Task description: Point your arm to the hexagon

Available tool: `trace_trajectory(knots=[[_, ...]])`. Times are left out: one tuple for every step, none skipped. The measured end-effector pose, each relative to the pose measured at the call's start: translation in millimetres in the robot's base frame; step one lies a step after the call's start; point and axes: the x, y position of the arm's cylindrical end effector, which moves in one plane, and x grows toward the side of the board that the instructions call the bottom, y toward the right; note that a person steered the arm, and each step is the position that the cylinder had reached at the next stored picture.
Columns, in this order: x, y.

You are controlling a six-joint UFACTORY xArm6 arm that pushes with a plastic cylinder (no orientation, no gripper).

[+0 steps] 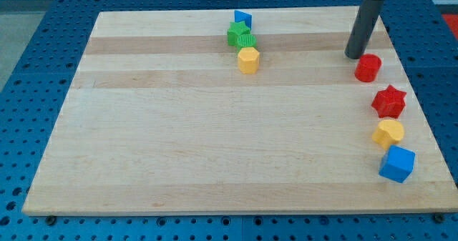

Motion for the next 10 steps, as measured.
trace_trajectory(knots=[[33.9,0.7],[38.5,0.7],[38.1,0.7],[35.8,-29.3],[49.3,-86.1],[67.0,-140.8],[81.3,-190.2],[86.2,-234.1],[49.0,-247.8],[25.1,-247.8]])
